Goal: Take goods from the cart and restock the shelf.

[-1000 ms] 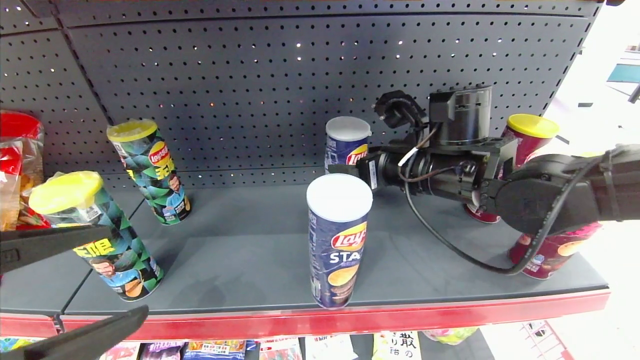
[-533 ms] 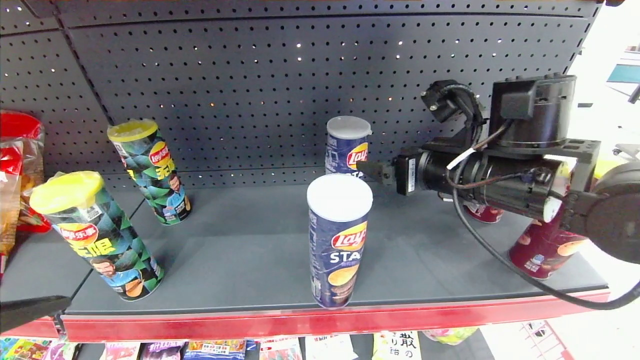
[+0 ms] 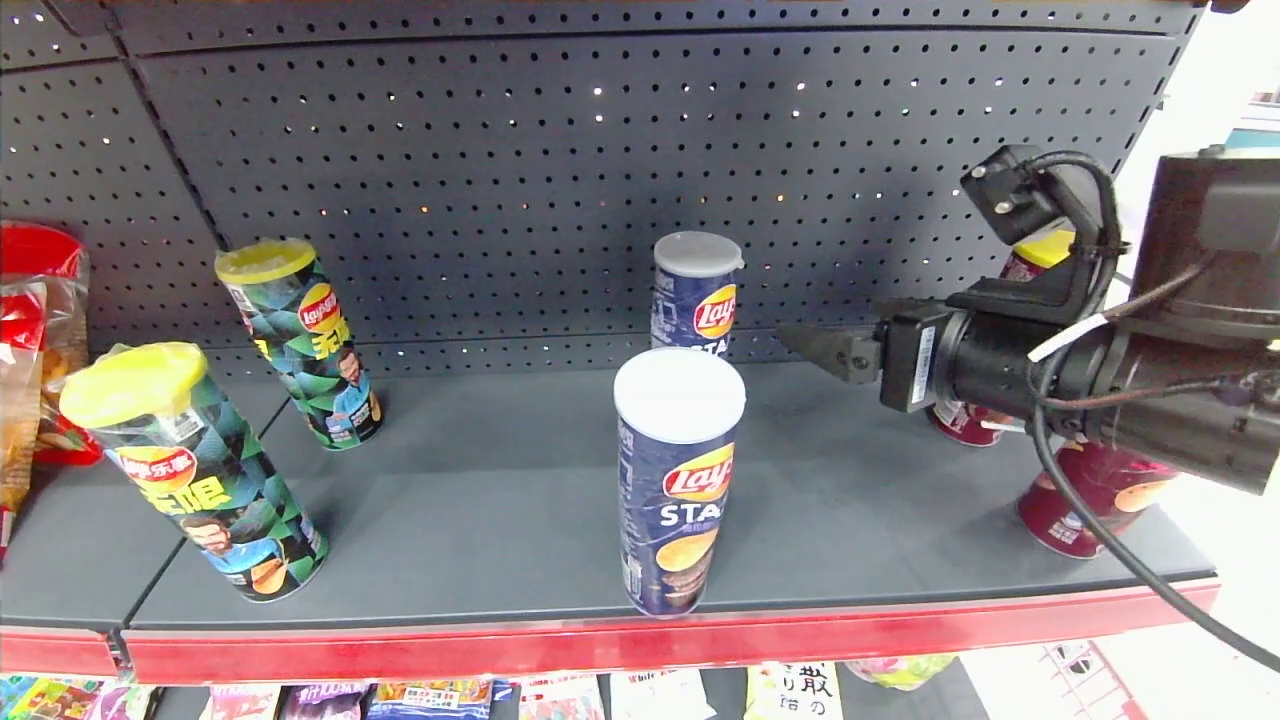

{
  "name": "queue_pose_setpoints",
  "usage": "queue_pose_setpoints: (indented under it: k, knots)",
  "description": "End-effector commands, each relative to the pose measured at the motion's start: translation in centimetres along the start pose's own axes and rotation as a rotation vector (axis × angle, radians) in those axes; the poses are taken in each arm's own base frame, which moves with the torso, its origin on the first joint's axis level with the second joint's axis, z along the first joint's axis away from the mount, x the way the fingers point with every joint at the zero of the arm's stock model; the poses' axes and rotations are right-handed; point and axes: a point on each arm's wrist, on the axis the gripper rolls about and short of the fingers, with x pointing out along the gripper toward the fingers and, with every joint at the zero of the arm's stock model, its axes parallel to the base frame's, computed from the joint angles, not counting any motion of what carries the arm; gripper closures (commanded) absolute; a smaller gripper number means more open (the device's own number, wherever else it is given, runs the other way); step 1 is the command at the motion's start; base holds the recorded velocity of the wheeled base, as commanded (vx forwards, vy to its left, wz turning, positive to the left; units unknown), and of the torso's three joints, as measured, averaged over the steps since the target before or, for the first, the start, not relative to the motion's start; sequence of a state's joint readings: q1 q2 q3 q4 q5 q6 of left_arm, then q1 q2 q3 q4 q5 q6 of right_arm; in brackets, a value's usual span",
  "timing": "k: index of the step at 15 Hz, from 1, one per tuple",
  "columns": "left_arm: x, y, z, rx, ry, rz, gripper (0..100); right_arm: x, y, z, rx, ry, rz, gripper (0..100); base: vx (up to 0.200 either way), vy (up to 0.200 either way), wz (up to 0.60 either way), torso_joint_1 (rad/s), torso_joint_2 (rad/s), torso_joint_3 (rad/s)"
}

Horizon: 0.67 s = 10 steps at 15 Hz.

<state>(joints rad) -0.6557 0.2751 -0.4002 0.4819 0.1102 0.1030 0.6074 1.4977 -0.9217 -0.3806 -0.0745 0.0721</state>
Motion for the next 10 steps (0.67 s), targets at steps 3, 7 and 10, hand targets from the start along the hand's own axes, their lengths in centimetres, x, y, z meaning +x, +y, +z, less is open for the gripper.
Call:
queue_pose_setpoints:
  k: [3,7,10]
  knots:
    - [-2.1,-0.8,-4.8,-0.042,-0.053,0.146,0,-3.2,0.2,-0.5,0.030,-0.014,0.088,0,0.000,0.000,0.00,0.000,0.00,0.000]
    - [-1.8,-1.5,-5.2,-0.081,-0.013,0.230,0,-5.7,0.9,-2.6,0.002,0.030,0.291,0,0.000,0.000,0.00,0.000,0.00,0.000]
    - [-1.7,-2.4,-5.1,-0.178,0.006,0.412,0,-5.6,1.3,-3.3,-0.016,0.063,0.409,0,0.000,0.000,0.00,0.000,0.00,0.000]
